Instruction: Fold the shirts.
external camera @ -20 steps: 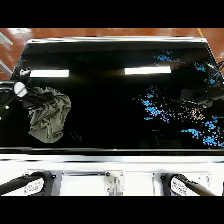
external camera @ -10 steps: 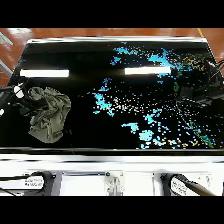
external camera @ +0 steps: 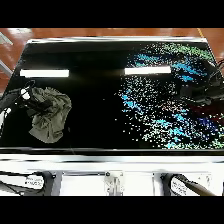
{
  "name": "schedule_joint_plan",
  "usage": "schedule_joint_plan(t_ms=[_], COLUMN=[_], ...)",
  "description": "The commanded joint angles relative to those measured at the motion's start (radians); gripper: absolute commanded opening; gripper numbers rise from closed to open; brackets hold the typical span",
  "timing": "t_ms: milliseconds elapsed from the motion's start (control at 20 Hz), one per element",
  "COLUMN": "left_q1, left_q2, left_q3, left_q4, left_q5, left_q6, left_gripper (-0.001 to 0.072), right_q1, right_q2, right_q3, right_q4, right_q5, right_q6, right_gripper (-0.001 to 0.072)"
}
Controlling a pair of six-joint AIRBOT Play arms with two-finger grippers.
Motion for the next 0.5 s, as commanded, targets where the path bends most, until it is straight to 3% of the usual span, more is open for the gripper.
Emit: schedule_joint_plan(t_ms=[0,250,400,450], left_q1=[-0.013,-0.204,-0.4,-0.465], left_q2=[0.029,0.302,0.513,0.558], left_q3=[0.001,0.001,0.001,0.001], left_q4=[-0.095,-0.15,-0.213,-0.236], left_q5=[-0.002,0.072,0.14,0.163], left_q6=[0.069,0.157,0.145,0.106], left_gripper=[0.0038,0.0037,0.0037,0.0037], right_q1=[0.0,0.0,0.0,0.0], right_q2=[0.0,0.0,0.0,0.0], right_q3=[0.001,0.001,0.001,0.001], right_q4=[0.002,-0.009,-0.036,-0.036], right_q5=[0.019,0.112,0.092,0.093], right_q6=[0.002,-0.023,-0.076,-0.076], right_gripper=[0.0686,0.0684,0.0684,0.0684])
